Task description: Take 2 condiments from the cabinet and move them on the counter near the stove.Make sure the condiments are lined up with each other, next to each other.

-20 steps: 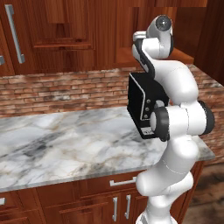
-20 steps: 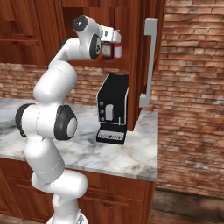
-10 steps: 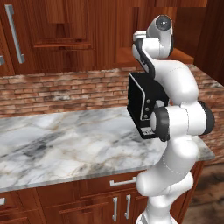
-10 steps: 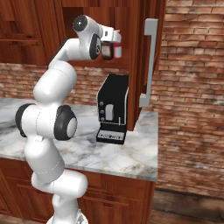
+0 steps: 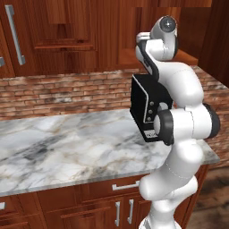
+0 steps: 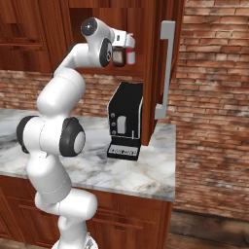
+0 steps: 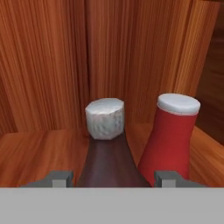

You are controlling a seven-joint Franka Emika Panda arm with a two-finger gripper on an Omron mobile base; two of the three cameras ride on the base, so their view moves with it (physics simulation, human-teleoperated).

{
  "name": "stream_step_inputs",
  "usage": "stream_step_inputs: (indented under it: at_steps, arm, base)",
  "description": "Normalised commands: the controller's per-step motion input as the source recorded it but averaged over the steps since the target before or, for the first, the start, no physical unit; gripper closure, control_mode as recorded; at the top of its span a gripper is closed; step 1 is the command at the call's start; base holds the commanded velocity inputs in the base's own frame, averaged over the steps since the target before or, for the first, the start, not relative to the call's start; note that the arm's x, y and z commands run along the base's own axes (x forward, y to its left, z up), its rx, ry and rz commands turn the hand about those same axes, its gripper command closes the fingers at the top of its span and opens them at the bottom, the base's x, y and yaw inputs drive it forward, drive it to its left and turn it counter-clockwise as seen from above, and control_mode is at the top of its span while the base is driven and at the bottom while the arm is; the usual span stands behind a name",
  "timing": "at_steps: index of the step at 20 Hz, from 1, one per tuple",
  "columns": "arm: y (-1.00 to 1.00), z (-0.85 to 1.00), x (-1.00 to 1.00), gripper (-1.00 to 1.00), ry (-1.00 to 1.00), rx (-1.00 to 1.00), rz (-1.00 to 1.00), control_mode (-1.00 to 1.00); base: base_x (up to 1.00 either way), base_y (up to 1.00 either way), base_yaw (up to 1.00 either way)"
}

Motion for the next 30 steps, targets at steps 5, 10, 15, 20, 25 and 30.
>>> stream_step_inputs:
  at_steps: [5,10,15,20,25,30]
  arm:
    - [-0.03,-0.40,-0.04,1.00,-0.06,-0.07,0.00,-1.00]
    - [0.00,-0.37,-0.50,1.00,-0.15,-0.10,0.00,-1.00]
    - [-0.02,-0.03,-0.94,1.00,-0.09,-0.02,0.00,-1.00]
    - [-0.05,0.12,-1.00,1.00,0.01,0.00,0.03,-1.00]
    - [0.00,0.15,-0.97,1.00,0.16,0.00,0.03,-1.00]
    - [0.00,0.11,-0.93,1.00,0.18,0.00,0.06,-1.00]
  base:
    - [0.00,0.00,0.00]
    - [0.00,0.00,0.00]
    - [0.00,0.00,0.00]
    - [0.00,0.00,0.00]
    - [0.00,0.00,0.00]
    - [0.00,0.00,0.00]
